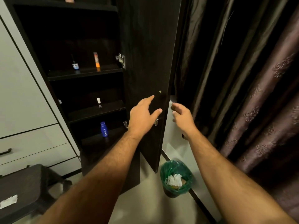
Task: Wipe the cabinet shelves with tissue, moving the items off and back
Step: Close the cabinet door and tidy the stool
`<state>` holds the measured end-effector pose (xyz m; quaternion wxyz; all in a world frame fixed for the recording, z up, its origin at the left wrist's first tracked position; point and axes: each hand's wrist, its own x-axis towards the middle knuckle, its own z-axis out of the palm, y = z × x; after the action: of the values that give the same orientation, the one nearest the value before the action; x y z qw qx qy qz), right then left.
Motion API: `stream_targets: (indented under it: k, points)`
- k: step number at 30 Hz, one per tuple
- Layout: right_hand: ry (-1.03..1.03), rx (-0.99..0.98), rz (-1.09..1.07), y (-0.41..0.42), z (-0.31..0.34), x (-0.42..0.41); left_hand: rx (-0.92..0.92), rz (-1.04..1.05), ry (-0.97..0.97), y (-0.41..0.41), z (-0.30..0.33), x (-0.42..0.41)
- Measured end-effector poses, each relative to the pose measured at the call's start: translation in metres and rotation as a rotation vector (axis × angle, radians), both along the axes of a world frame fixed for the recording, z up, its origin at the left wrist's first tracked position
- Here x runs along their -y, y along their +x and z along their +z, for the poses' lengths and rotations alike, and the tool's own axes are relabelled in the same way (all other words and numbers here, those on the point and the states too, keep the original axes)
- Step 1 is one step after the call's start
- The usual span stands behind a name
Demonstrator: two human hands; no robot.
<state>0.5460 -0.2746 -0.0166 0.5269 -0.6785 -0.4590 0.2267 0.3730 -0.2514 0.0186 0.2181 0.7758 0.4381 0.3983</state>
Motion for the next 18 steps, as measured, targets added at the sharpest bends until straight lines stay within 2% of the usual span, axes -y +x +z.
stream_targets:
  k: [3, 7, 18]
  points:
    - [-0.03, -0.079, 0.161, -0.011, 0.005, -0.001, -0.002, 0.016, -0.012, 0.004, 0.003, 0.001]
    - [-0.009, -0.196, 0.165, -0.018, -0.002, -0.006, -0.021, 0.033, -0.036, 0.005, 0.0, 0.001]
    - [-0.077, -0.081, 0.246, -0.023, 0.006, -0.01, 0.07, 0.074, -0.025, -0.011, -0.006, 0.002]
